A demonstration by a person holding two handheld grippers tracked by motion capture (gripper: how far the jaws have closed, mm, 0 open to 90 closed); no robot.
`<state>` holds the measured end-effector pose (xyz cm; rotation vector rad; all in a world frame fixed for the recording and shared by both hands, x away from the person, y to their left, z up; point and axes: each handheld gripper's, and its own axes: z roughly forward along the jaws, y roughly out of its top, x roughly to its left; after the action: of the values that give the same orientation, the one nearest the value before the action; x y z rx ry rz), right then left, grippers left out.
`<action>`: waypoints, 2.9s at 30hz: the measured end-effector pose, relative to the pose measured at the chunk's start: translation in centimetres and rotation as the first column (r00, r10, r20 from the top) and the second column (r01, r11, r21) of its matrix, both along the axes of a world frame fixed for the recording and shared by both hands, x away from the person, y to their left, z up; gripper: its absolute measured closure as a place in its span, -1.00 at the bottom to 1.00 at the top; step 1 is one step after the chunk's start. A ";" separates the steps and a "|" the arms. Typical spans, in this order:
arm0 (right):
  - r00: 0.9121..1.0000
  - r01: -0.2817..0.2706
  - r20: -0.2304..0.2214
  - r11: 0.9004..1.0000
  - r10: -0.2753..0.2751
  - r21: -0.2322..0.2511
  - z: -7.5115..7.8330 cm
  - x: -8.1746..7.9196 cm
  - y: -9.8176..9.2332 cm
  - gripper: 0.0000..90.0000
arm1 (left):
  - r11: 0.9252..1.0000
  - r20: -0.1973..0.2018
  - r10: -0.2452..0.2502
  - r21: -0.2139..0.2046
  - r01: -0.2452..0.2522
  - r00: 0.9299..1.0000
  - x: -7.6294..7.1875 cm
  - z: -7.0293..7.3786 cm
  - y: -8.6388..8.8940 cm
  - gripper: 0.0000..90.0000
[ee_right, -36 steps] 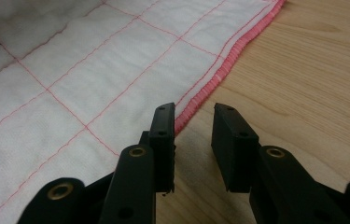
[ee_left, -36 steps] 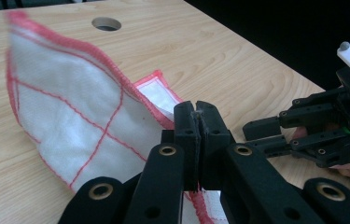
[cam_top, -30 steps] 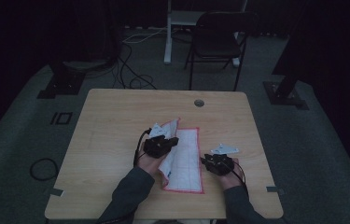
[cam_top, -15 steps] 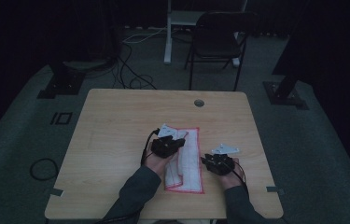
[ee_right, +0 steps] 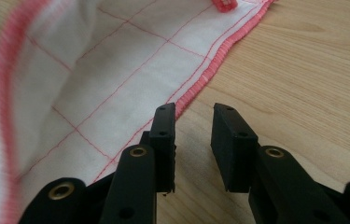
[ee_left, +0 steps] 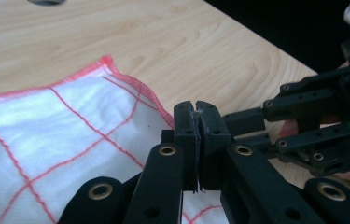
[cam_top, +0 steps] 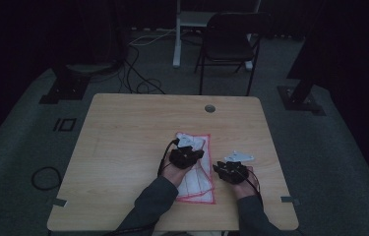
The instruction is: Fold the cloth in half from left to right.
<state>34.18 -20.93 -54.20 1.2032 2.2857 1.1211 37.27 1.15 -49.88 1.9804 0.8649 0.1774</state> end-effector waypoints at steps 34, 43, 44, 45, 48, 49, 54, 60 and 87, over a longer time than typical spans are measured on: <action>0.992 0.123 0.003 0.991 -0.123 -0.049 0.9 10.0 4.9 0.46 | 0.999 -0.003 0.007 0.046 -0.007 1.000 -4.5 -2.0 6.2 0.70; 0.992 0.123 -0.018 0.990 -0.124 -0.063 0.6 11.0 5.6 0.90 | 0.997 -0.022 -0.029 0.064 0.031 0.999 -5.9 -3.0 6.5 0.69; 0.993 0.118 -0.010 0.991 -0.119 -0.063 0.9 10.9 5.6 0.93 | 0.997 -0.025 -0.031 0.067 0.033 0.999 -6.0 -3.1 6.4 0.69; 0.993 0.117 -0.003 0.991 -0.117 -0.063 1.0 10.8 5.5 0.94 | 0.996 -0.028 -0.039 0.074 0.041 0.999 -6.1 -3.3 6.4 0.69; 0.992 0.123 0.025 0.991 -0.122 -0.049 1.7 10.5 5.1 0.96 | 0.995 -0.032 -0.052 0.081 0.054 0.998 -6.3 -3.5 6.3 0.68; 0.992 0.125 0.029 0.991 -0.124 -0.044 1.9 10.5 5.0 0.96 | 0.995 -0.035 -0.049 0.080 0.052 0.998 -6.3 -3.6 6.3 0.68; 0.990 0.135 0.059 0.989 -0.132 -0.053 2.6 10.3 4.5 0.97 | 0.995 -0.042 -0.051 0.088 0.055 0.998 -6.5 -3.8 6.4 0.68; 0.984 0.175 0.039 0.981 -0.172 -0.090 2.5 10.7 3.8 0.81 | 0.993 -0.029 -0.073 0.090 0.075 0.997 -7.0 -3.4 5.8 0.65; 0.989 0.150 0.020 0.987 -0.149 -0.061 1.9 10.2 3.5 0.72 | 0.944 0.013 -0.262 0.213 0.254 0.965 -8.3 -4.0 -3.1 0.67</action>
<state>44.38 -17.42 -52.35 1.3127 2.1617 0.9947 28.95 -1.91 -53.86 2.2576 0.5701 0.1620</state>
